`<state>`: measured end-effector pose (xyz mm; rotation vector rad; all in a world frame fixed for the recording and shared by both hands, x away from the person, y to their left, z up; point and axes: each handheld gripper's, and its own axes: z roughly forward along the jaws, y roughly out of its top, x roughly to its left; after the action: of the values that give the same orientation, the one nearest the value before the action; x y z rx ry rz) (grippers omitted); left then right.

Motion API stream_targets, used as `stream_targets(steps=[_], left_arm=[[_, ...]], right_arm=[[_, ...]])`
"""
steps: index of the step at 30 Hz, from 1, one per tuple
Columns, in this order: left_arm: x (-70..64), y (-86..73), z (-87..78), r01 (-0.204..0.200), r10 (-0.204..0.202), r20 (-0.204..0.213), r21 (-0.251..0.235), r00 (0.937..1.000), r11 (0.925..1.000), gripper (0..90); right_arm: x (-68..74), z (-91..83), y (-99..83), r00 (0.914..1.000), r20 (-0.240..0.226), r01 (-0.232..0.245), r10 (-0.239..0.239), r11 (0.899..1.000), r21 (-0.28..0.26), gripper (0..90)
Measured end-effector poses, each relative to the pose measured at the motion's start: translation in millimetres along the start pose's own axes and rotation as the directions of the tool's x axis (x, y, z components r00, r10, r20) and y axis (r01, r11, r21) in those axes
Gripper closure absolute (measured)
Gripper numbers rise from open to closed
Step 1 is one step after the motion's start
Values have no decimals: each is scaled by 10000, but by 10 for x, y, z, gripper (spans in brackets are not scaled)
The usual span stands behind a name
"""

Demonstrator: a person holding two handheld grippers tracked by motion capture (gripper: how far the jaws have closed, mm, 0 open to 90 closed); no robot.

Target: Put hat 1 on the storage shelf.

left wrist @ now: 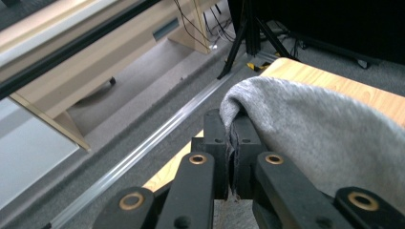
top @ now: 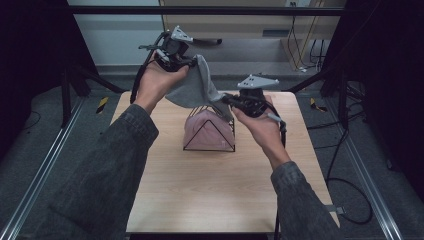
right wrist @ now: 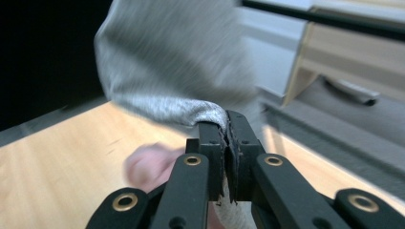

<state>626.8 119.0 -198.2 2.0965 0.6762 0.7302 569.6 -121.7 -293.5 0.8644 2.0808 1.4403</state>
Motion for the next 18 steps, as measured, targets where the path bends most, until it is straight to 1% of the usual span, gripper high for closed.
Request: stream_targets(steps=[3, 5, 7, 9, 10, 13, 16, 18], left_arm=[[22, -10, -15, 21, -24, -122, -248, 9999, 9997, 877], [43, -16, -27, -27, 13, -255, -538, 9997, 9985, 876], [62, -18, -37, 27, -50, -330, -717, 9994, 9974, 876], [77, -25, -37, 74, -102, -318, -864, 9994, 9962, 876], [78, -29, -33, 53, -82, -336, -864, 9994, 9962, 875], [72, -62, -3, 55, -80, -335, -753, 9994, 9971, 875], [69, -120, 36, 87, -107, -288, -657, 9995, 9978, 875], [74, -165, 66, 194, -210, -260, -625, 9994, 9979, 874]], right_arm=[[-118, -67, 143, 9992, 408, -23, 30, 9998, -174, 868], [-206, -132, 245, 9977, 664, -84, 108, 9993, -361, 870], [-278, -190, 317, 9960, 861, -197, 241, 9985, -513, 870], [-330, -230, 364, 9947, 984, -235, 292, 9980, -593, 870], [-364, -248, 391, 9939, 1066, -228, 289, 9981, -580, 871], [-400, -252, 405, 9931, 1131, -246, 298, 9986, -474, 870], [-400, -231, 388, 9936, 1089, -268, 307, 9990, -365, 870], [-391, -214, 372, 9939, 1069, -254, 280, 9993, -263, 871]])
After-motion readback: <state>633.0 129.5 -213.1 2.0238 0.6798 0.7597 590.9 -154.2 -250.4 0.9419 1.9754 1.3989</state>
